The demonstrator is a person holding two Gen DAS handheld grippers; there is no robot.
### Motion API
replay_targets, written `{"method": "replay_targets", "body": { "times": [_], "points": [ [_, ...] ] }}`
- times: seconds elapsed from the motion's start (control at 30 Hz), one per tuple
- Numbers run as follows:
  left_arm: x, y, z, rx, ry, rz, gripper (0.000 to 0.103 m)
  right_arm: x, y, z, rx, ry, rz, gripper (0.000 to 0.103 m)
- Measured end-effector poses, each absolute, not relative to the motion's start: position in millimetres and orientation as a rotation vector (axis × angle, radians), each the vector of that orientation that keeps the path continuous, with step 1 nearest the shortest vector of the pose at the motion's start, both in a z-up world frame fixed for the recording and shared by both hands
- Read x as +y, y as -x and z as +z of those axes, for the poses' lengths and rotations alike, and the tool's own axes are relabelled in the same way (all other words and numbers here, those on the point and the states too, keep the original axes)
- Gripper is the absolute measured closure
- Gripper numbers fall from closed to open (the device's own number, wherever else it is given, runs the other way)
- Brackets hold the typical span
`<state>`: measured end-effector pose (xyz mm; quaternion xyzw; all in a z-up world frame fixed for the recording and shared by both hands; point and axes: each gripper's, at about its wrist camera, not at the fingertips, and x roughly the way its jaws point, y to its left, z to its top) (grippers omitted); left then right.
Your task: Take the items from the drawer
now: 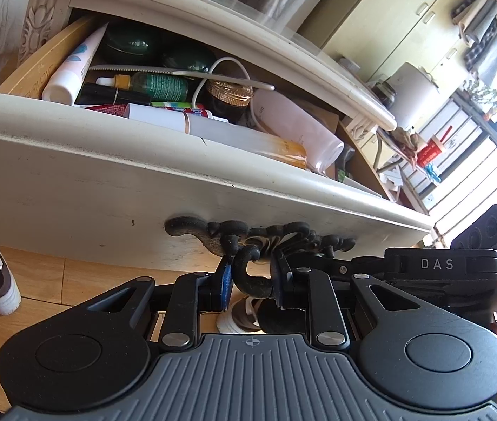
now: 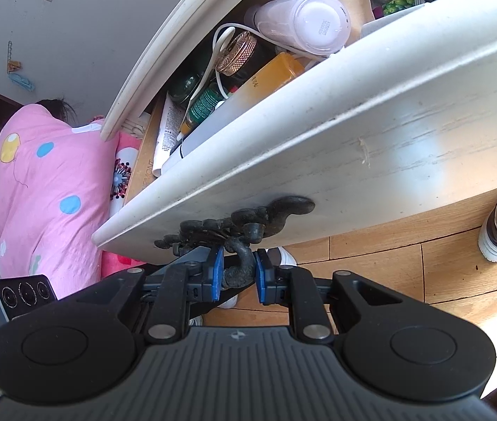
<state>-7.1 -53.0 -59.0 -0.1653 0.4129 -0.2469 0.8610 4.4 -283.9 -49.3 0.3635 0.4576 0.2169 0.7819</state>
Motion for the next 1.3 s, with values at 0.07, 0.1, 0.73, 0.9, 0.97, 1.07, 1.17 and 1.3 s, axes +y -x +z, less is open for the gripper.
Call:
{"method": "replay_targets", "body": {
  "times": [0.07, 0.1, 0.73, 0.9, 0.97, 1.07, 1.17, 1.3],
  "points": [
    [-52.9, 7.0, -59.1, 0.867, 0.346, -0.519, 0.08, -284.1, -4.7, -49.2, 0.99, -0.782, 0.47, 0.083],
    [-52.8, 6.9, -59.0, 0.867, 0.346, -0.519, 0.08, -284.1, -4.6, -49.2, 0.991, -0.78, 0.471, 0.083],
    [-53.0, 5.7, -59.2, 0.867, 0.34, -0.526, 0.08, -285.0, -1.7, -46.7, 0.993, -0.764, 0.47, 0.083],
    [-53.3, 6.0, -59.7, 0.867, 0.341, -0.528, 0.08, -284.8, -1.2, -46.9, 0.993, -0.767, 0.468, 0.083],
    [-53.3, 6.1, -59.9, 0.867, 0.341, -0.529, 0.08, -284.5, -1.1, -47.3, 0.993, -0.769, 0.467, 0.083],
    [-53.1, 6.1, -60.2, 0.867, 0.342, -0.529, 0.08, -284.5, -0.7, -47.8, 0.993, -0.772, 0.466, 0.083],
    [-52.6, 5.6, -60.2, 0.869, 0.344, -0.532, 0.08, -284.6, -0.6, -48.7, 0.993, -0.777, 0.465, 0.083],
    [-51.2, 3.5, -59.4, 0.871, 0.343, -0.534, 0.079, -284.2, -0.1, -49.9, 0.994, -0.786, 0.461, 0.084]
  ]
}}
